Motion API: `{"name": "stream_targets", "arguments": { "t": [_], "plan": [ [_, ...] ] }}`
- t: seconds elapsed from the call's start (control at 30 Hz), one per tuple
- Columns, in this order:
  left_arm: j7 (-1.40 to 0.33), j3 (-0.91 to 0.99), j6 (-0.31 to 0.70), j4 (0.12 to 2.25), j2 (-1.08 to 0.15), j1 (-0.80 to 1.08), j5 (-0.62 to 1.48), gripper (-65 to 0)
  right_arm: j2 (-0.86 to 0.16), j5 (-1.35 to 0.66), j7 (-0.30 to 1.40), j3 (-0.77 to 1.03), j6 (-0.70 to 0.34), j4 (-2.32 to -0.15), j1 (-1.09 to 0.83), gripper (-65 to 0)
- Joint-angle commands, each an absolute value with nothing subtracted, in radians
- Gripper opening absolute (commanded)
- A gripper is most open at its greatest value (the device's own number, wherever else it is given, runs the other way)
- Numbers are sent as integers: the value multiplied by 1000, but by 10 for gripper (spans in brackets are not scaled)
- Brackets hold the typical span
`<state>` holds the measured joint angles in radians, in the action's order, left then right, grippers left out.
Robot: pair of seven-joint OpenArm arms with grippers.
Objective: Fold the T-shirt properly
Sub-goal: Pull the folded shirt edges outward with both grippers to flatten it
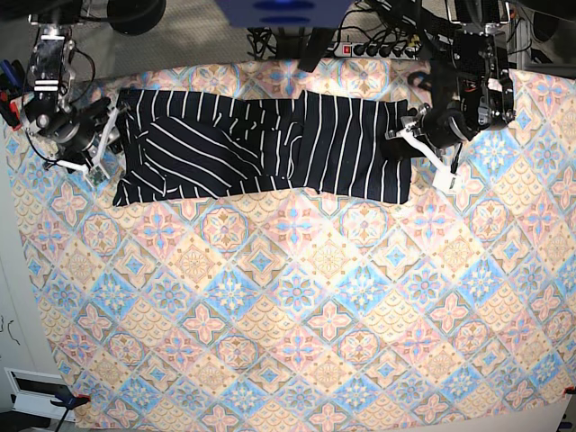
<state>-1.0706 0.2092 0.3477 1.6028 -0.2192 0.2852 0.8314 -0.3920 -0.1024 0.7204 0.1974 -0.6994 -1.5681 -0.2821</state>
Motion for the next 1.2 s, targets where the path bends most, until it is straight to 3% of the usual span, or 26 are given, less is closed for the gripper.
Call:
{"name": "stream_targets", "arguments": {
  "t": [0.0,0.23,1.17],
  "plan": [
    [-1056,214,354,1623,-229,283,851,-650,-407,-153,694,202,-698,-1566,-260,-382],
    [-1056,209,354,1621,-229,283,851,-650,-410,-326,763,203,-698,-1486,-232,-381],
    [-1055,206,354,1616,-228,275,845,-650,-409,-473,829,237,-698,-1527,-259,-381]
  ]
}}
